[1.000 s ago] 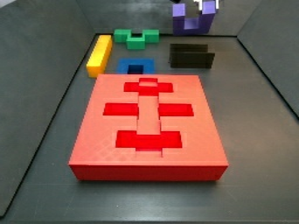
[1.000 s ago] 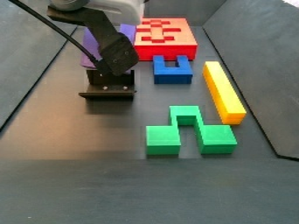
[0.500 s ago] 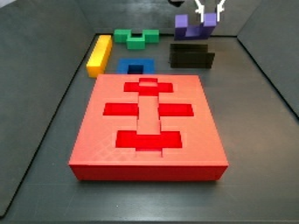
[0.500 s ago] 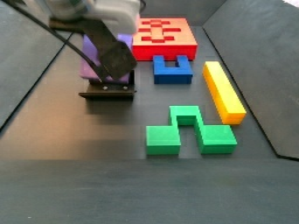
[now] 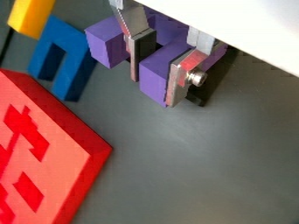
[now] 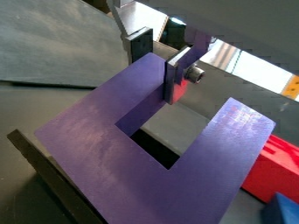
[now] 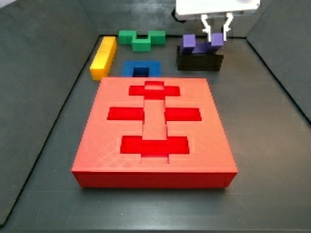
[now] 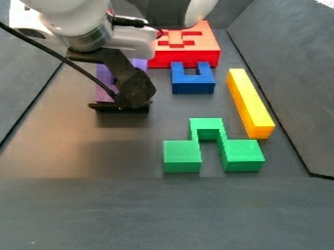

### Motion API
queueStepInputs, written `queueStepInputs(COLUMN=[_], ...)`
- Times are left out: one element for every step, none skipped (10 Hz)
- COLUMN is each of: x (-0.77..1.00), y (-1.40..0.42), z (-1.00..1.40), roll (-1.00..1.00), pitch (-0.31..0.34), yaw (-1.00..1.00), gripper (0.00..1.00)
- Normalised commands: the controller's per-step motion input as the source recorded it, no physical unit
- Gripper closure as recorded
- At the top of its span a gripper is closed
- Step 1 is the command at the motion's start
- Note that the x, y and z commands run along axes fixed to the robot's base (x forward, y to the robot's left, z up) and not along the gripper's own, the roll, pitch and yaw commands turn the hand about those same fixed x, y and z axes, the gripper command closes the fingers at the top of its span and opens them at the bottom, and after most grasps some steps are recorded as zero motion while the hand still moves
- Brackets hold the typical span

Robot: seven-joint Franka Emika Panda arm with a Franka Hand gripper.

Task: Pick up the purple object. Move up. Place the purple object on the fixture. Regrasp the purple object. Move to above the board. Insert the purple object.
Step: Place the purple object on the fixture, then regrasp the purple object.

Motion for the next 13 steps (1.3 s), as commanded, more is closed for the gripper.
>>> queueStepInputs(x=[0.27, 0.10, 0.00, 0.00, -0.01, 0.09, 0.14, 0.11, 0.22, 0.27, 0.23, 0.11, 0.08], y=[0.00, 0.00, 0.00, 0.00, 0.00, 0.04, 0.09, 0.09, 0.00, 0.00, 0.00, -0.12, -0.19], z=[-0.26, -0.18, 0.00, 0.00, -0.02, 0.78, 1.00, 1.00, 1.00, 1.00, 1.00, 0.70, 0.36], roll=[0.19, 0.14, 0.00, 0.00, 0.00, -0.15, -0.02, -0.02, 0.01, 0.22, 0.35, 0.82, 1.00], pitch=[0.080, 0.123, 0.000, 0.000, -0.031, 0.000, 0.034, 0.040, 0.126, 0.229, 0.260, 0.337, 0.374], yaw=[0.00, 0.00, 0.00, 0.00, 0.00, 0.00, 0.00, -0.03, 0.00, 0.00, 0.00, 0.00, -0.05], gripper=[1.00, 1.00, 1.00, 0.00, 0.00, 0.00, 0.00, 0.00, 0.00, 0.00, 0.00, 0.00, 0.00])
